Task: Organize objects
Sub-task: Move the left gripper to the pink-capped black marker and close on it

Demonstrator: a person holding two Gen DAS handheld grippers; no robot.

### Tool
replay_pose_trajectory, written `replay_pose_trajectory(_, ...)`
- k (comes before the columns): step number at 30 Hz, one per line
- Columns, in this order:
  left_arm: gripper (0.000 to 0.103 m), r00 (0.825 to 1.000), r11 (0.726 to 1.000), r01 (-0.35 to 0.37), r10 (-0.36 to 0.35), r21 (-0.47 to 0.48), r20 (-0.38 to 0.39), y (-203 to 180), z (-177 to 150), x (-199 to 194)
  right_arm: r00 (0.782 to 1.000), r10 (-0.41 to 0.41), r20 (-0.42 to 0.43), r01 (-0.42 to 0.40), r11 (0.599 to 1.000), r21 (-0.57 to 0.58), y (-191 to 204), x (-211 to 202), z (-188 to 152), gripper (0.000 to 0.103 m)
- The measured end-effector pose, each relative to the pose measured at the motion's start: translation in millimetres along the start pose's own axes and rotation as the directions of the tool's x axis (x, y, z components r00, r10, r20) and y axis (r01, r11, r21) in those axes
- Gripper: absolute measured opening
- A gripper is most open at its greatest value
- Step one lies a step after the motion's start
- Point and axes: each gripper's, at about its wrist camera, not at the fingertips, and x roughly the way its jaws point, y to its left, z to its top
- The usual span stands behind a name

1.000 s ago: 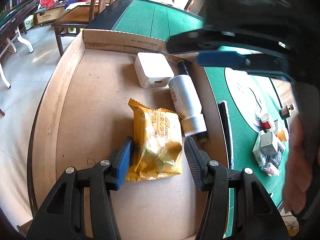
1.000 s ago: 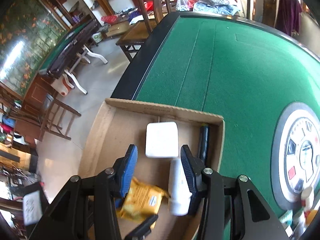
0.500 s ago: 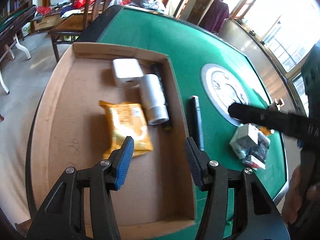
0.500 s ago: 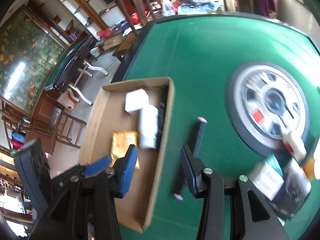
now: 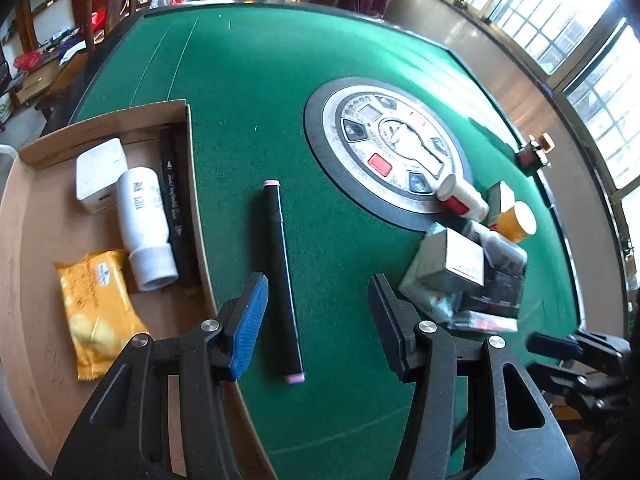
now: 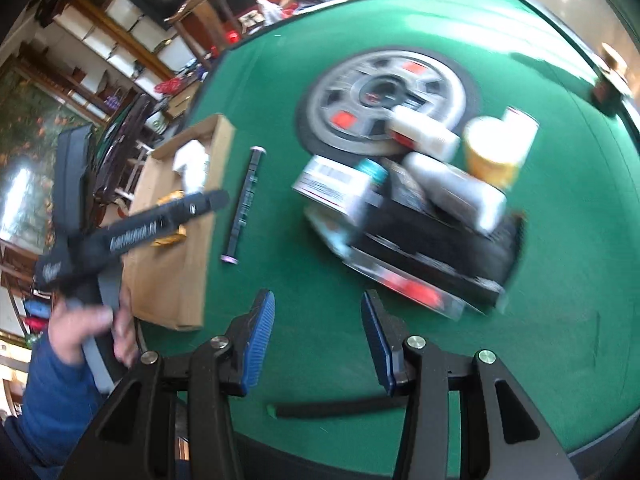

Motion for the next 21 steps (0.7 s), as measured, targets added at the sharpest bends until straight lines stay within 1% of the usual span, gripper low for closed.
replay_pose_trajectory(3,0.052,0.998,0.999,-0.047,0.047,0.01,-0.028,-0.1,5.2,15.1,1.0,-0.012,-0.002,0.012,1.0,0.015,-15.4,-7.5,-8.0,0.045)
replay_pose_trajectory(6,0.052,0.995,0.997,-0.071,0.071,0.007,-0.067,2.8,6.8,31.9,1.0,-0.019,-0.003,0.019,1.0,0.01,-24.6,-13.1,-14.4,0.045)
replay_pose_trajectory(7,0.05,0.994,0.997,-0.082,0.082,0.006,-0.076,3.4,6.2,37.3,1.0,-0.021,-0.005,0.021,1.0,0.011,-25.8,-14.1,-16.4,0.045)
replay_pose_trajectory(9,0.049,0.993,0.995,-0.092,0.094,0.034,-0.073,-2.8,5.3,42.0,1.0,-0.018,-0.011,0.018,1.0,0.01,-29.9,-15.0,-19.5,0.045)
replay_pose_trajectory(10,0.041,0.992,0.995,-0.094,0.097,0.038,-0.076,-5.6,4.2,43.9,1.0,-0.019,-0.016,0.019,1.0,0.009,-30.8,-14.7,-20.3,0.045)
replay_pose_trajectory(11,0.032,0.993,0.995,-0.092,0.094,0.036,-0.074,-8.3,2.4,44.7,1.0,-0.02,-0.019,0.02,1.0,0.006,-31.0,-14.1,-20.4,0.045)
replay_pose_trajectory(13,0.021,0.994,0.995,-0.082,0.085,0.051,-0.067,-15.0,-3.4,45.2,0.999,-0.014,-0.029,0.014,1.0,-0.007,-30.5,-11.8,-21.2,0.045)
replay_pose_trajectory(15,0.021,0.994,0.994,-0.083,0.088,0.077,-0.07,-23.2,-11.5,43.6,0.998,-0.012,-0.063,0.01,1.0,-0.029,-27.8,-4.0,-22.8,0.046)
replay_pose_trajectory(19,0.02,0.995,0.996,-0.017,0.026,0.09,-0.101,-40.1,-36.7,36.4,0.99,-0.01,-0.138,-0.005,0.994,-0.111,-17.8,20.8,-28.1,0.046)
replay_pose_trajectory(21,0.02,0.995,0.993,-0.02,0.031,0.113,-0.094,-46.7,-48.4,32.2,0.985,0.003,-0.173,-0.031,0.986,-0.161,-11.0,33.2,-32.4,0.046)
